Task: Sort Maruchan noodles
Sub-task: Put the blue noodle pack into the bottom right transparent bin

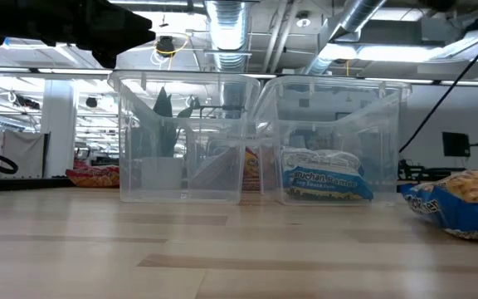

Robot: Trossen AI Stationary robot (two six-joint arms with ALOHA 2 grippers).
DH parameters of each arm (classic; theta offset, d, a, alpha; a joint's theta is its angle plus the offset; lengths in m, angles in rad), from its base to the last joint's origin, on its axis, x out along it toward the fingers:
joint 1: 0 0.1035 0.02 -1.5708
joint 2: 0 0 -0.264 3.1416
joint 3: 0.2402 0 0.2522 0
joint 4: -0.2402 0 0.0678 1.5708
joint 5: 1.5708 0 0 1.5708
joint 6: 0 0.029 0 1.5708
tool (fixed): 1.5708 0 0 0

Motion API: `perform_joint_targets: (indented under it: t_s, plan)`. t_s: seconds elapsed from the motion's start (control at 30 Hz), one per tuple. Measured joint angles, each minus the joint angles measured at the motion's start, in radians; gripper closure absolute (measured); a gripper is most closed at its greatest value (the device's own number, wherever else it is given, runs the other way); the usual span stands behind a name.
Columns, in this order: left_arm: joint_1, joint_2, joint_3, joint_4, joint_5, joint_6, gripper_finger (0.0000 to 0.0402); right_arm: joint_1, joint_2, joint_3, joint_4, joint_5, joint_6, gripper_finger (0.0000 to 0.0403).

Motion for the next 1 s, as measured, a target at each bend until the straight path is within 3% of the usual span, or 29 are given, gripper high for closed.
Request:
perform_joint_targets:
  t_s: [0.33, 0.5, 0.63, 1.0]
  plan:
    - [0.000, 0.000, 0.000, -0.001, 0.000, -0.004, 0.0264, -0.009, 0.213, -0.054, -0.245, -0.147, 0.284, 0.0280]
    - [0.000, 0.000, 0.000, -0.001, 0.000, -0.010, 0.0264, -0.016, 0.288, -0.143, -0.216, -0.241, 0.262, 0.0238]
    - [0.000, 0.000, 0.000, -0.001, 0.000, -0.008, 0.0264, -0.019, 0.298, -0.176, -0.129, -0.251, 0.187, 0.0217]
    - [0.000, 0.000, 0.000, -0.001, 0.000, -0.002, 0.0264, -0.025, 0.330, -0.178, -0.035, -0.254, 0.064, 0.0213]
